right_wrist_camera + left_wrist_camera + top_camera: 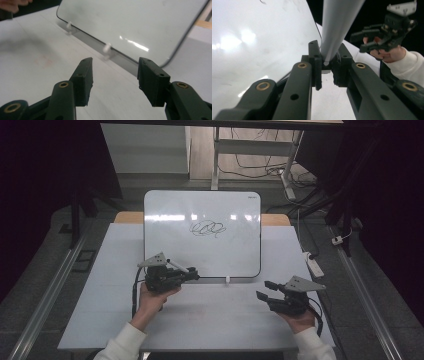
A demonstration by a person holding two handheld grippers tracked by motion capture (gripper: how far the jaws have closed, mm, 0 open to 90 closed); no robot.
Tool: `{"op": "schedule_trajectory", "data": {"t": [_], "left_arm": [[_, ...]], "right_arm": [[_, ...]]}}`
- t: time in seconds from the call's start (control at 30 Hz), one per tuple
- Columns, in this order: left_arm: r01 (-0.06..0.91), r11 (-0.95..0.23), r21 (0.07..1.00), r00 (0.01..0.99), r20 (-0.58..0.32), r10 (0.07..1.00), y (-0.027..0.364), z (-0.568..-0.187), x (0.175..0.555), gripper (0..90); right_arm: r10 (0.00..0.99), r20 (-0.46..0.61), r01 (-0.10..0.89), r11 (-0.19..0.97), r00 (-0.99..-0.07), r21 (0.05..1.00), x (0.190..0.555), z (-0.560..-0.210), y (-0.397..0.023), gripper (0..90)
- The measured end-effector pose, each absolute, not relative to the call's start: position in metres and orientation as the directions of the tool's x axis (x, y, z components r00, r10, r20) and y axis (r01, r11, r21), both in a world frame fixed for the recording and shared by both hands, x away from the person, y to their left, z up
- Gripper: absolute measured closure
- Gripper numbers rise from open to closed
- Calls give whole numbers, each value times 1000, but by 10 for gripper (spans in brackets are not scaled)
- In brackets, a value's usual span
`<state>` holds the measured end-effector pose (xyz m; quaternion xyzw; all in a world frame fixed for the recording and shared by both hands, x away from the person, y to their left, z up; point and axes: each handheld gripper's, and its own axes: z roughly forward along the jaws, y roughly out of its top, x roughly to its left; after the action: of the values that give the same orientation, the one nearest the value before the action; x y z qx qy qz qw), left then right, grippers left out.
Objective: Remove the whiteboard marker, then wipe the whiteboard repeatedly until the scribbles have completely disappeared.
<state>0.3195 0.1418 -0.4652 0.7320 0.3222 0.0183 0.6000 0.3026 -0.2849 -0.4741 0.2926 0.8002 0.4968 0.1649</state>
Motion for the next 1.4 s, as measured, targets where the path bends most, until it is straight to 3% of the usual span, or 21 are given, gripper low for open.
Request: {"op": "schedule_trajectory", "data": {"t": [0.2,0.5,0.7,0.93,1.17,1.4], "left_arm": [[425,-32,905,779,-347,522,146,-460,321,780],[352,-3,936,762,-284,582,142,-449,332,780],[284,-10,959,703,-201,682,135,-433,379,780],[274,-7,962,609,-168,775,127,-434,434,780],[281,-2,960,582,-169,795,125,-437,456,781],[273,-33,961,629,-153,762,84,-444,465,781]], "right_arm": [[670,40,318,298,-742,900,299,-485,-317,450],[680,16,311,314,-733,897,297,-488,-315,450],[679,17,318,321,-734,892,301,-489,-311,451],[672,25,326,327,-741,887,303,-492,-309,456],[672,38,337,320,-740,885,306,-494,-311,460],[661,43,332,318,-749,888,304,-492,-309,460]]}}
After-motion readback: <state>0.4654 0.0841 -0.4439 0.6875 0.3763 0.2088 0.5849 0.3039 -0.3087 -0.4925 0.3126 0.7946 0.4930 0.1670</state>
